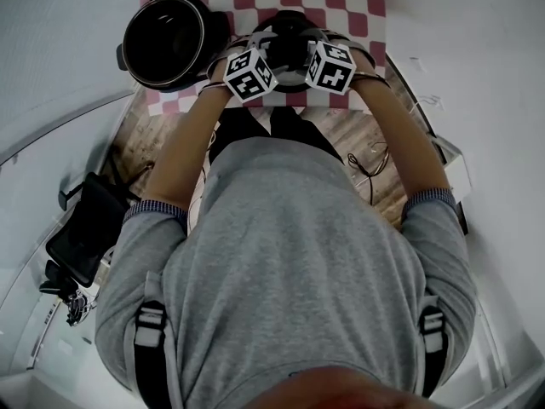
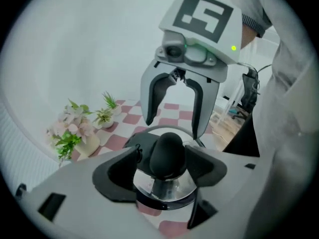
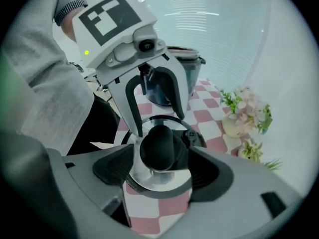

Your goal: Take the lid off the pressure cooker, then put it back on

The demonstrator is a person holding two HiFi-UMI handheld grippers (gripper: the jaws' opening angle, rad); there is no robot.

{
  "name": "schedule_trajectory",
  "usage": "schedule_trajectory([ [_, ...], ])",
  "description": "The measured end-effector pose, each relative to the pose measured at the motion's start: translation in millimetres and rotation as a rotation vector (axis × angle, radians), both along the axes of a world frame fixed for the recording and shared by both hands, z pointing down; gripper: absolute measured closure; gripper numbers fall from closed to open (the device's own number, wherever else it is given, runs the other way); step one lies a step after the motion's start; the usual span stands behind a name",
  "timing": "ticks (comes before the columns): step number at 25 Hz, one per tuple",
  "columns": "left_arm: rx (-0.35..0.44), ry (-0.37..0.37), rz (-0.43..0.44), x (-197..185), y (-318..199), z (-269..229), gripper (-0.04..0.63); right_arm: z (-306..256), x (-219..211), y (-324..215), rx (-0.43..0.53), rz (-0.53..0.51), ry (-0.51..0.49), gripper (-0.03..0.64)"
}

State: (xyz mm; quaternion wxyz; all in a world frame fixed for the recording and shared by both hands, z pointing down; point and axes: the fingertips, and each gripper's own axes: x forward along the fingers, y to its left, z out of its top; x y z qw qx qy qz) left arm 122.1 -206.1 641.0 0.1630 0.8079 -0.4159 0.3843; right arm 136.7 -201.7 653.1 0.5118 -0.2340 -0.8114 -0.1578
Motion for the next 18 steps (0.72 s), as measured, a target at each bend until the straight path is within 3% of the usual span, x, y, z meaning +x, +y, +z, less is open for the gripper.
schedule_trajectory([
  [7,0.230,0.204,-0.206,-20,7,-84,0.267,-73,0,-12,-0.107,0.199,-0.259,0.260],
  [18,0.545,0.400,-0.273,-21,21,-203,0.268,-195,11,-12,-0.274,0.428,-0.696,0.269],
])
